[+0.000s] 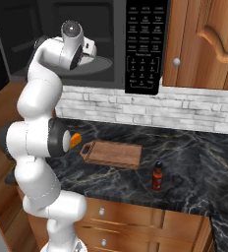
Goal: Retrieve the reheated potato from the microwave, then place the potato, cheese, and condiment on the cutting board.
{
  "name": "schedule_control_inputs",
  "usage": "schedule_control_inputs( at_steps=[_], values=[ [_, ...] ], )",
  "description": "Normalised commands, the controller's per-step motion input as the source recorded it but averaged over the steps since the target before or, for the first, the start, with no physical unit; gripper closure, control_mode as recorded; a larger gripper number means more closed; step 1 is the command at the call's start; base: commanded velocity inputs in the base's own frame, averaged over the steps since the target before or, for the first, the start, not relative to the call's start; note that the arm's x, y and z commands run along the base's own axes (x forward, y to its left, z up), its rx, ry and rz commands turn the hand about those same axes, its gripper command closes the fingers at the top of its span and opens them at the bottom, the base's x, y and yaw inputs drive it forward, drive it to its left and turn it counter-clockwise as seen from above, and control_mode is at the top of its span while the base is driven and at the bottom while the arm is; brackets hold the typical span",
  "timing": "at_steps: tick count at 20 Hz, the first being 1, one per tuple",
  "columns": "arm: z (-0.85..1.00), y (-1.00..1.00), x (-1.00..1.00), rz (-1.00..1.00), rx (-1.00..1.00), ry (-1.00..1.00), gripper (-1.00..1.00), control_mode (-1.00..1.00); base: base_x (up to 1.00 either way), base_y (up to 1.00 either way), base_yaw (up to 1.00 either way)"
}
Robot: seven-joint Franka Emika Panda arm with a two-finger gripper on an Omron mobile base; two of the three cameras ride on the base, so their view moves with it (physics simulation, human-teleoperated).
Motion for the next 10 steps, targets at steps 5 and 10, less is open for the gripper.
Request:
schedule_control_inputs(
  at_steps=[5,10],
  values=[
    [-0.09,0.0,0.29,0.0,0.0,0.0,-1.0,-1.0,0.0,0.0,0.0],
    [-0.03,0.0,0.21,0.0,0.0,0.0,-1.0,-1.0,0.0,0.0,0.0]
  ],
)
